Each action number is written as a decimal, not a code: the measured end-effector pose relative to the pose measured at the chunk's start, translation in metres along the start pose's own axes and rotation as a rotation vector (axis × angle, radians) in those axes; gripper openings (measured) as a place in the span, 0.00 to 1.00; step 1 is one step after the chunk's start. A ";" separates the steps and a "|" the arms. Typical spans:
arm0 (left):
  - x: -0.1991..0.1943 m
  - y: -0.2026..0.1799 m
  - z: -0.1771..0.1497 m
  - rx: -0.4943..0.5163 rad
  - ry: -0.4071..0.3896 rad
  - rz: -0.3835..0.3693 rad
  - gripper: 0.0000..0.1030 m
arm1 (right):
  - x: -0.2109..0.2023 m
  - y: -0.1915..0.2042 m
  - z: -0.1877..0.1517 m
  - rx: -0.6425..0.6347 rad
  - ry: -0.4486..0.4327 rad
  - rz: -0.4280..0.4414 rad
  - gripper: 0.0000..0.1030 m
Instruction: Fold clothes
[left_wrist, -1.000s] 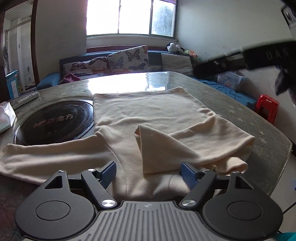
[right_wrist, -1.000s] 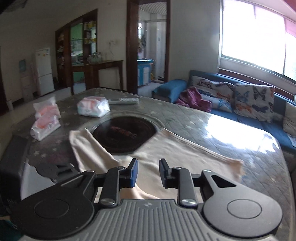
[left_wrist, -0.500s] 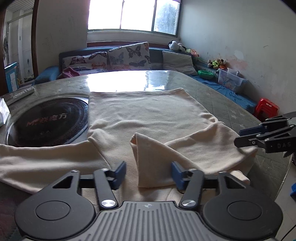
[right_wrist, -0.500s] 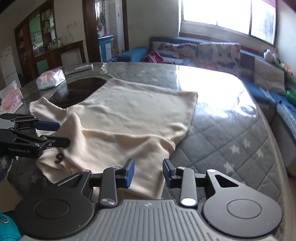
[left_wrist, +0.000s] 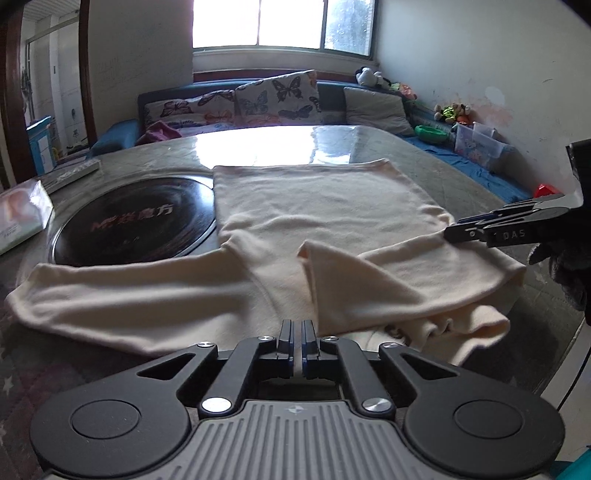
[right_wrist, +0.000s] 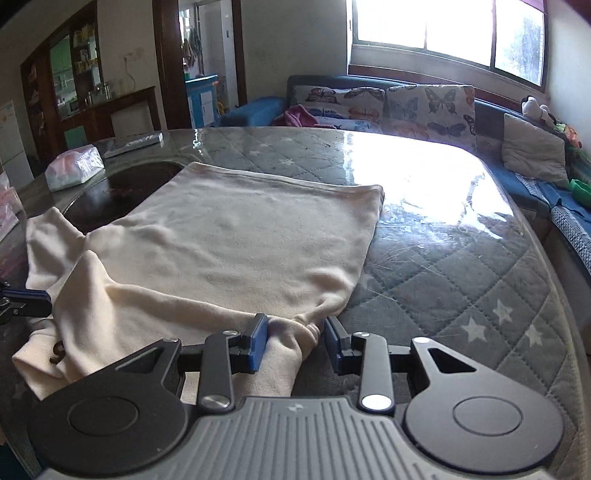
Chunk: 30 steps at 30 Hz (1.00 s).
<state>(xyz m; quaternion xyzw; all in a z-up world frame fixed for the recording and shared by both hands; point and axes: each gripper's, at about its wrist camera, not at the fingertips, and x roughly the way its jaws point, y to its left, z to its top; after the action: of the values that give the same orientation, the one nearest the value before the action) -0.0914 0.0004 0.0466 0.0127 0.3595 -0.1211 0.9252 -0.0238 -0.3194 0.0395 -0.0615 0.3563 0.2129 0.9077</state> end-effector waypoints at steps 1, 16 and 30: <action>-0.001 0.003 0.000 -0.007 0.006 0.000 0.06 | -0.002 0.000 0.000 -0.005 -0.006 -0.006 0.32; 0.020 -0.013 0.018 0.014 -0.026 -0.084 0.04 | 0.002 0.019 0.009 -0.150 -0.002 0.035 0.33; 0.002 0.003 0.012 0.009 -0.001 -0.020 0.12 | -0.002 0.018 0.006 -0.158 -0.017 0.000 0.16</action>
<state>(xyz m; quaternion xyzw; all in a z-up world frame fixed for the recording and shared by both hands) -0.0813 0.0017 0.0543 0.0134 0.3586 -0.1319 0.9240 -0.0288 -0.3022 0.0457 -0.1313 0.3307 0.2407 0.9030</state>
